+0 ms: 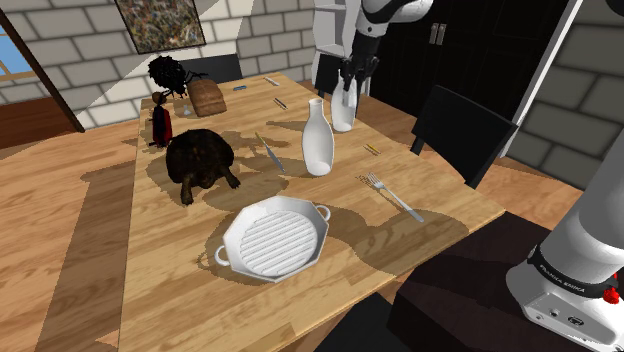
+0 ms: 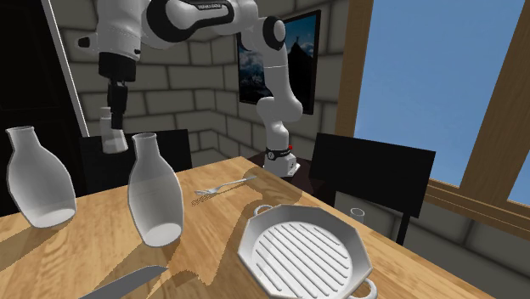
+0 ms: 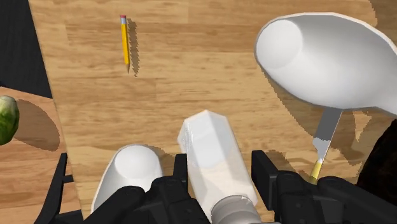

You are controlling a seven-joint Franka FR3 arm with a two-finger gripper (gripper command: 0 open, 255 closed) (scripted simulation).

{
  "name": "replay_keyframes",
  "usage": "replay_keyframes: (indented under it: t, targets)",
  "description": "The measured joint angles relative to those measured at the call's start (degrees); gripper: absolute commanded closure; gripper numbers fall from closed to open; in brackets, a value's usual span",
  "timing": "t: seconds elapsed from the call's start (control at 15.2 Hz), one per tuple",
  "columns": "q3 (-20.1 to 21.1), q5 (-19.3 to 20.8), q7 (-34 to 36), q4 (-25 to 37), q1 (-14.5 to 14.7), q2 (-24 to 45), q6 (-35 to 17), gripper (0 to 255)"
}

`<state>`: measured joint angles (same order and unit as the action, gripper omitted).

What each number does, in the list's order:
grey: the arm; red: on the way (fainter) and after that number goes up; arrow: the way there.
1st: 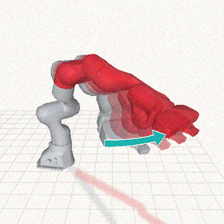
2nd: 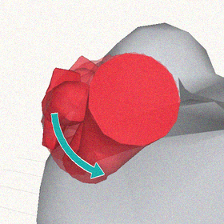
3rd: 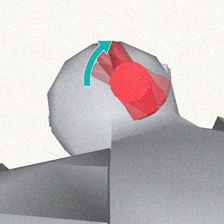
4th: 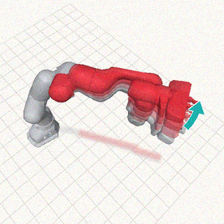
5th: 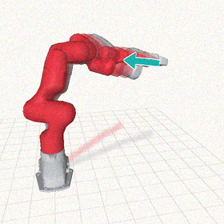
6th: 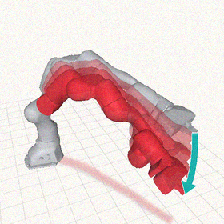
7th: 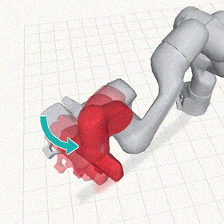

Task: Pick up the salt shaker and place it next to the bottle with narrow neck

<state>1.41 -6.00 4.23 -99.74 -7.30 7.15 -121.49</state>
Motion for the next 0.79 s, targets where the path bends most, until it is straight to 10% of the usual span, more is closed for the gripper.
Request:
replay_keyframes:
  t: [0.79]
  targets:
    - [0.05,-0.65,-1.19,-7.11,-0.06,1.72,-8.78,255]
